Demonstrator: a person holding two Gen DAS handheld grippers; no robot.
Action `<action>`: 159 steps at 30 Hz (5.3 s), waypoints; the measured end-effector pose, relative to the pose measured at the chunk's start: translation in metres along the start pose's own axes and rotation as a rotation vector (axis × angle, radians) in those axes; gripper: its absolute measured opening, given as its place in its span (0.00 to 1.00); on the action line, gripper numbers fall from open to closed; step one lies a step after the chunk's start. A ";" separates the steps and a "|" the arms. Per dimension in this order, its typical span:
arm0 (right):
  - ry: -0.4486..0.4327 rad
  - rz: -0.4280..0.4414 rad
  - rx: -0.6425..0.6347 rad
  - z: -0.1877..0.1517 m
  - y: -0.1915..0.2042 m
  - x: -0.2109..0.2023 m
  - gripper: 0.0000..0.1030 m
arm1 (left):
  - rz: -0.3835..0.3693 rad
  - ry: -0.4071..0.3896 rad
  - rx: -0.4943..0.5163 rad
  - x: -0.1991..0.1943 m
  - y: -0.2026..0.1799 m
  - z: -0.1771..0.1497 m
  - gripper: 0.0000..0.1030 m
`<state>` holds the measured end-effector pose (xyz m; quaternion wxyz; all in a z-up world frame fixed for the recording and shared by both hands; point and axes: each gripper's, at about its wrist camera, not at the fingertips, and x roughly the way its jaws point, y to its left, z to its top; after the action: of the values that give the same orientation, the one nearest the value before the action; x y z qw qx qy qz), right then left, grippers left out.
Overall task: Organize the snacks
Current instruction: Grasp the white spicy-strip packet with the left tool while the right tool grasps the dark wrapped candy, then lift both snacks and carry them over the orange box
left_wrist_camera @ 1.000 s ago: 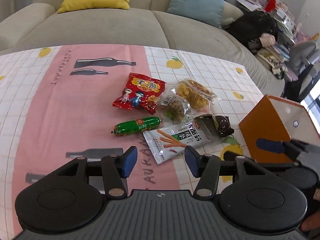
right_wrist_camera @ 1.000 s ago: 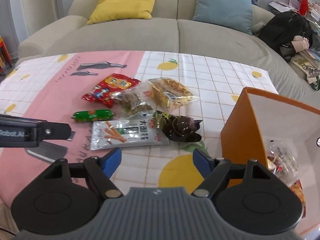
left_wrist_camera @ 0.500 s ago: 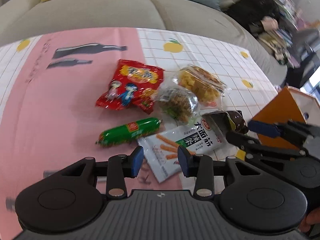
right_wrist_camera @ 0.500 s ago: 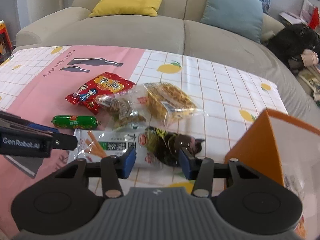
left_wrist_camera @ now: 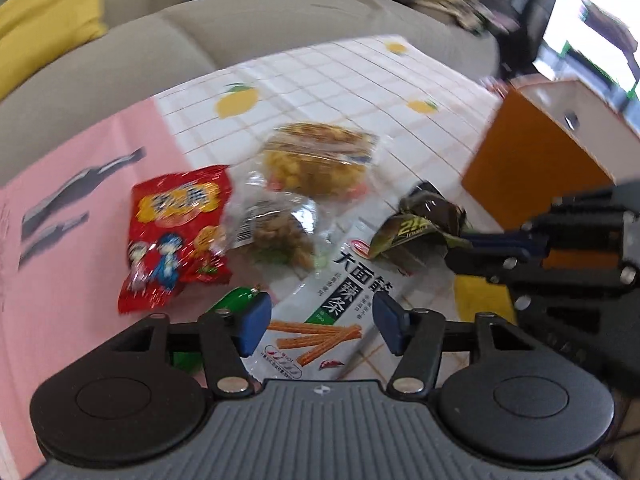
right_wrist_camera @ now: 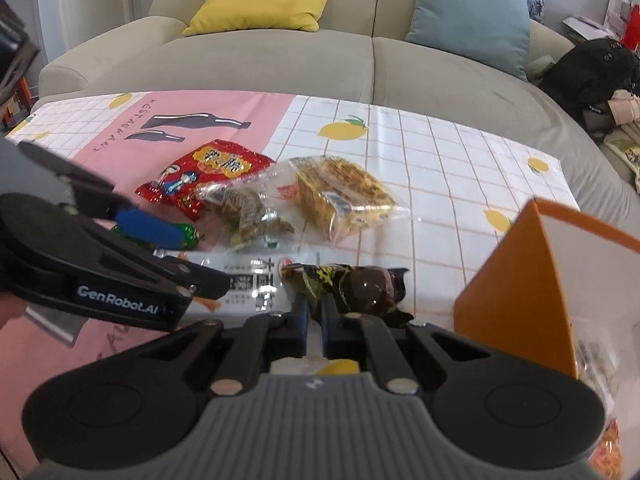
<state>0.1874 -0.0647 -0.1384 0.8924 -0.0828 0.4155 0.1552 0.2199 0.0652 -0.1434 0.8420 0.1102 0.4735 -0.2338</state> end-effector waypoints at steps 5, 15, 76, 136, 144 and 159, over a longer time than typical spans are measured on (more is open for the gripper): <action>0.012 0.021 0.030 -0.009 -0.006 -0.007 0.02 | -0.032 0.043 0.184 0.013 -0.011 0.003 0.73; 0.030 0.032 0.036 -0.019 -0.010 -0.009 0.02 | -0.065 0.110 0.217 0.036 -0.013 0.011 0.77; 0.125 0.000 0.104 -0.056 -0.001 -0.018 0.66 | 0.139 0.149 -0.437 -0.033 -0.034 -0.084 0.76; -0.011 -0.157 0.343 -0.025 -0.203 -0.188 0.44 | -0.227 -0.097 -0.177 -0.072 -0.194 0.123 0.53; 0.073 -0.203 0.335 -0.028 -0.237 -0.158 0.44 | -0.255 -0.009 -0.130 -0.022 -0.216 0.150 0.53; 0.198 -0.241 0.212 -0.033 -0.262 -0.092 0.45 | -0.228 0.112 -0.121 0.053 -0.221 0.160 0.53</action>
<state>0.1985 -0.3390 -0.0842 0.8629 -0.0524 0.5025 -0.0064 0.2529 -0.2067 -0.0963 0.7873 0.0177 0.5425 -0.2926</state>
